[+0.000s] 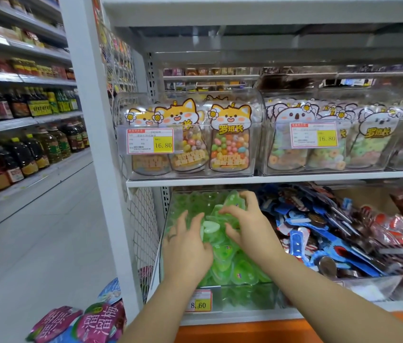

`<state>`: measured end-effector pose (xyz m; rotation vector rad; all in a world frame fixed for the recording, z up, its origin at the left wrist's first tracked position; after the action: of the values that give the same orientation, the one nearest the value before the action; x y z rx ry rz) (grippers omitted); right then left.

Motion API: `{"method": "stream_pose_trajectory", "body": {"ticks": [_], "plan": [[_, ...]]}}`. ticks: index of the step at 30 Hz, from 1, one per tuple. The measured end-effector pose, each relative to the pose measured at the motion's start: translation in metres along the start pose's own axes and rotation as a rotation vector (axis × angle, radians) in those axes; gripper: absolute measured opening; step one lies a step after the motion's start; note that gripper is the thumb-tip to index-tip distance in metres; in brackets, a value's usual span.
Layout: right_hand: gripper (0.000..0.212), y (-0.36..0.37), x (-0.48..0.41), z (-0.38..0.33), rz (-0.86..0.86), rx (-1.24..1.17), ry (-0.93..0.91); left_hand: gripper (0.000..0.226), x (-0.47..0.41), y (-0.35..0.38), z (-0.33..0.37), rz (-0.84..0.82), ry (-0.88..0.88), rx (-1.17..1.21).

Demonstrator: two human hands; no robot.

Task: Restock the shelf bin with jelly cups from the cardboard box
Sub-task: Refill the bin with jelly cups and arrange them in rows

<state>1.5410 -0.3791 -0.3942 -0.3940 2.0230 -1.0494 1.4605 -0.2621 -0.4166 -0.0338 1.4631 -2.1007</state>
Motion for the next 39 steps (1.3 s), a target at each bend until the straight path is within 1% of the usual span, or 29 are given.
{"method": "stream_pose_trajectory", "body": {"ticks": [3, 6, 10, 12, 15, 17, 22, 25, 29, 32, 36, 39], "plan": [[0.029, 0.001, -0.005, -0.002, -0.033, 0.029, -0.004, 0.074, 0.004, -0.002, 0.005, 0.013, 0.080, -0.098], [0.033, 0.003, -0.012, -0.002, -0.061, 0.049, -0.015, 0.079, 0.005, -0.001, 0.012, -0.017, 0.168, -0.158], [0.028, 0.006, -0.023, 0.002, -0.090, 0.037, -0.009, 0.096, 0.001, 0.010, 0.010, 0.012, 0.206, -0.244], [0.027, 0.008, -0.024, 0.008, -0.105, -0.022, 0.017, 0.100, -0.001, 0.014, 0.010, 0.018, 0.222, -0.303], [0.027, 0.011, -0.021, 0.019, -0.120, -0.185, 0.076, 0.094, -0.003, 0.018, 0.011, -0.024, 0.233, -0.318], [0.028, 0.014, -0.019, 0.026, -0.112, -0.254, 0.111, 0.089, -0.004, 0.021, 0.012, 0.008, 0.255, -0.316], [0.030, 0.017, -0.020, 0.033, -0.098, -0.344, 0.123, 0.079, 0.000, 0.023, 0.017, 0.009, 0.245, -0.310], [0.029, 0.014, -0.024, 0.039, -0.048, -0.393, 0.128, 0.075, 0.002, 0.026, 0.019, 0.034, 0.255, -0.316], [0.028, 0.011, -0.023, 0.045, -0.014, -0.399, 0.155, 0.068, 0.002, 0.027, 0.031, 0.101, 0.302, -0.369], [0.026, 0.005, -0.016, 0.048, 0.023, -0.399, 0.156, 0.065, 0.001, 0.027, 0.040, 0.122, 0.293, -0.380], [0.027, -0.007, 0.004, 0.054, 0.033, -0.400, 0.167, 0.053, -0.002, 0.029, 0.044, 0.117, 0.303, -0.385], [0.036, -0.023, 0.033, 0.052, 0.085, -0.342, 0.128, 0.049, -0.004, 0.026, 0.045, 0.114, 0.294, -0.375]]}}
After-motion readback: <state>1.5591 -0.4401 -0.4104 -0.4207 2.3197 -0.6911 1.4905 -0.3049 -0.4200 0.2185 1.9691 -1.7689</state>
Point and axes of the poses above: each hand's wrist, its own x-axis away from the middle knuckle, its own y-axis out of the palm, z = x × y, the point moved 3 cm from there along -x, towards the middle knuckle, and after that the axes turned 4 degrees about -z, right-handed, at the moved point
